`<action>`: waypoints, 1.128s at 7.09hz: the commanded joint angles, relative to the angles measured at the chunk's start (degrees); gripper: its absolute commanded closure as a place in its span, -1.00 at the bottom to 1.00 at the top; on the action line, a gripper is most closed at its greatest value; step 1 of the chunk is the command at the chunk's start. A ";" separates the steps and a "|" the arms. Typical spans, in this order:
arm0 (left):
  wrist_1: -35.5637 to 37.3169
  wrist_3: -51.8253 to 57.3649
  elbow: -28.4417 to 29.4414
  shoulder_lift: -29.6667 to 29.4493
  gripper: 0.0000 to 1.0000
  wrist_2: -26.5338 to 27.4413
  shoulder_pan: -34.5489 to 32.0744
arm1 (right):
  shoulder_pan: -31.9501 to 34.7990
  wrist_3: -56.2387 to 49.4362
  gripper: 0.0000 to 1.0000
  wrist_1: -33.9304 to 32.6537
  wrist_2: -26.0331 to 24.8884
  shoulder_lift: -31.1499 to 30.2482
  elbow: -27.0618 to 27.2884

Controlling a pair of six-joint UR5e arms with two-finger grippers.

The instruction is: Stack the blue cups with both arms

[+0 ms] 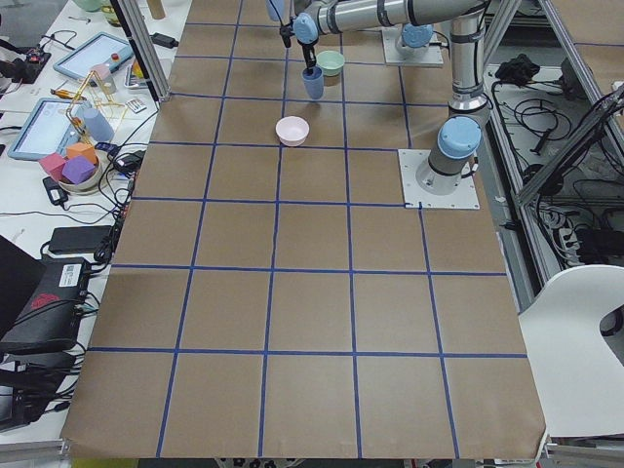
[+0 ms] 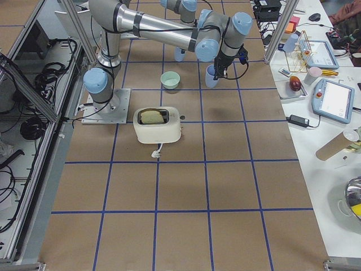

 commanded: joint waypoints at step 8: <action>-6.75 7.98 5.08 5.37 -1.00 0.23 10.24 | 2.18 0.39 1.00 1.50 1.54 -1.75 0.58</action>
